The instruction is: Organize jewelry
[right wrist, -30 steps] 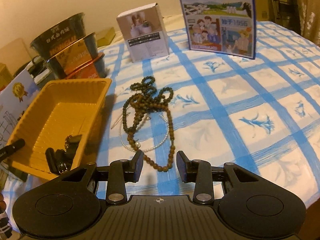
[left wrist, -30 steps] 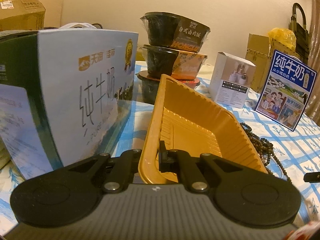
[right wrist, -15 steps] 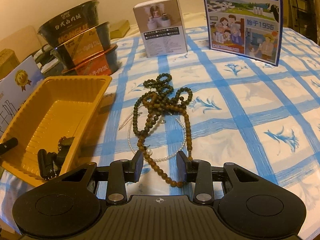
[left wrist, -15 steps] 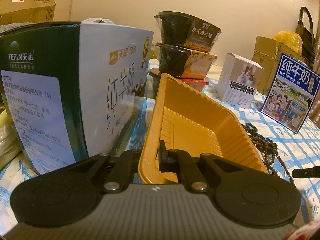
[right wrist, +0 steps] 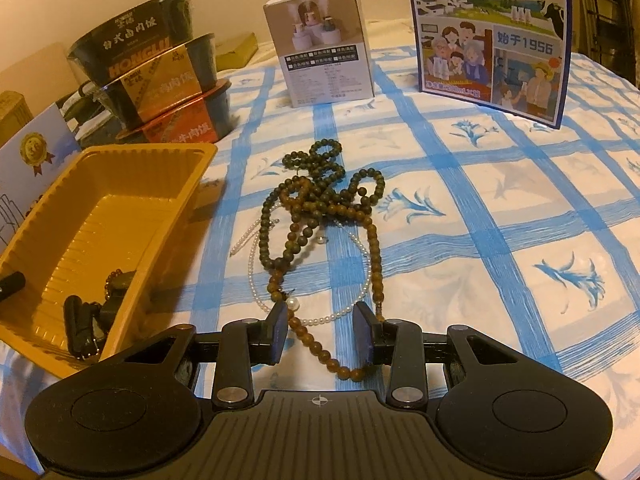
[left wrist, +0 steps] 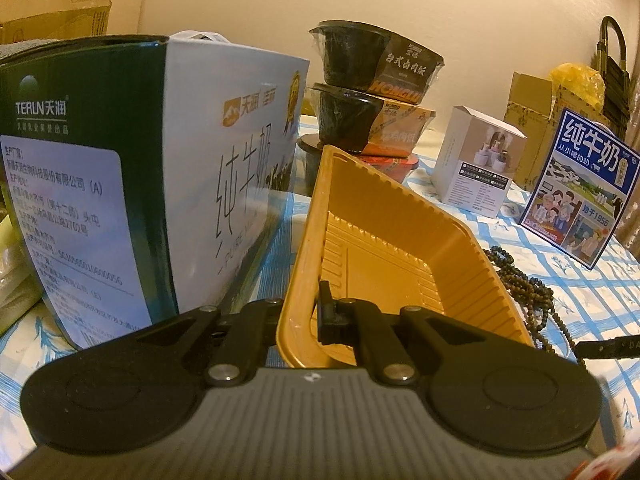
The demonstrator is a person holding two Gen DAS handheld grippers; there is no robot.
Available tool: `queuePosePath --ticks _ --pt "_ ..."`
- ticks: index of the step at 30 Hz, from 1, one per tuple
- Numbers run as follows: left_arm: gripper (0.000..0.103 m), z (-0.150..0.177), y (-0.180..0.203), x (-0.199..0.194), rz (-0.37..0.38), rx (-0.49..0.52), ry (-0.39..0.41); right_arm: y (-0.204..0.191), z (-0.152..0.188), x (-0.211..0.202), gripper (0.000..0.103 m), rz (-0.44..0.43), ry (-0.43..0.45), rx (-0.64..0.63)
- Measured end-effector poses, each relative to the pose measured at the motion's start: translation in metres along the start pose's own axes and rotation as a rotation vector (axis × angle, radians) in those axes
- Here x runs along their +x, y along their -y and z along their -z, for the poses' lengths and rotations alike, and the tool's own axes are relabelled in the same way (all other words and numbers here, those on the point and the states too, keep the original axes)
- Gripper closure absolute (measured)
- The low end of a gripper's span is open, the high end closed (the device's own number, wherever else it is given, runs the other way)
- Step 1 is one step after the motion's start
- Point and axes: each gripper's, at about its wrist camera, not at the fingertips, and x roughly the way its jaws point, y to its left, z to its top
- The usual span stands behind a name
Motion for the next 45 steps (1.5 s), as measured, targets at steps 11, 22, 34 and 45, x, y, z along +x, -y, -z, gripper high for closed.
queuePosePath --ticks 11,22,34,45 --pt "0.098 0.000 0.001 -0.001 -0.001 0.009 0.002 -0.001 -0.027 0.026 0.066 -0.052 0.017 -0.008" --pt "0.098 0.001 0.000 -0.001 0.000 0.007 0.002 0.005 -0.037 0.048 0.066 -0.078 0.004 0.057" --pt "0.098 0.000 0.000 0.000 0.002 0.004 0.002 0.012 -0.045 0.065 0.093 -0.116 0.003 0.145" --pt "0.098 -0.001 0.000 -0.002 0.008 0.000 0.000 0.008 -0.096 0.005 0.096 -0.172 0.163 0.116"
